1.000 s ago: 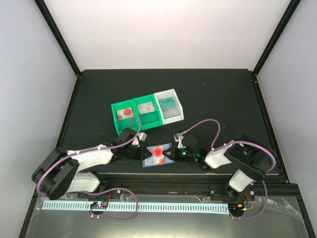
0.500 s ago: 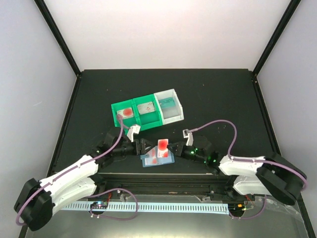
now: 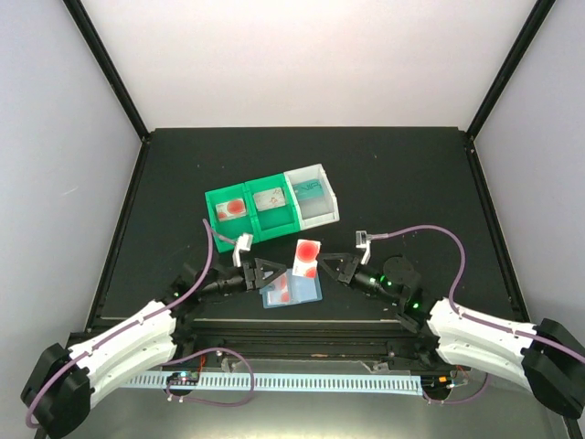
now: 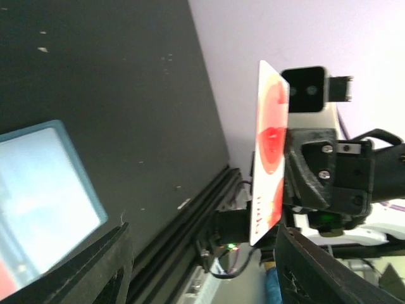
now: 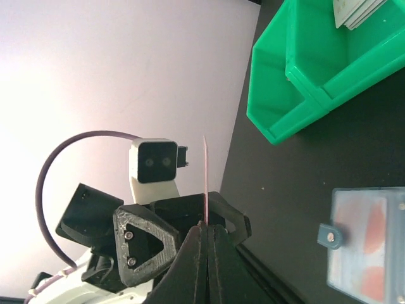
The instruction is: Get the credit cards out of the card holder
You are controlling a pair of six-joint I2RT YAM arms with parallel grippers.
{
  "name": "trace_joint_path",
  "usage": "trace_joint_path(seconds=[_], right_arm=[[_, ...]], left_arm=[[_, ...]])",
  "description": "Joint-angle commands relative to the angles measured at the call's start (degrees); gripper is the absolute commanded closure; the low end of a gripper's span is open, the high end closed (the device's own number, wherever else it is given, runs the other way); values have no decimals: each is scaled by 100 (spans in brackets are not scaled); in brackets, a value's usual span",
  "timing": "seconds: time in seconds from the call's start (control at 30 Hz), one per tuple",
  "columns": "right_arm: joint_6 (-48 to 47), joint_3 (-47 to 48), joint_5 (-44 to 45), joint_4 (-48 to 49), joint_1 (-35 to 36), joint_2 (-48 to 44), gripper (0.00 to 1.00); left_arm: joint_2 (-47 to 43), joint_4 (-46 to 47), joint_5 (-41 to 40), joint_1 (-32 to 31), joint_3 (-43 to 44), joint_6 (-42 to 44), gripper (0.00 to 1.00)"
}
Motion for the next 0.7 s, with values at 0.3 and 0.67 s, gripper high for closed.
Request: trace_joint_path(seconds=[0.3, 0.67], right_arm=[[409, 137, 212, 772, 288, 361, 99], [42, 46, -46, 603, 303, 278, 99]], left_arm=[[485, 1727, 149, -413, -57, -771, 48], [404, 1780, 141, -418, -82, -674, 99]])
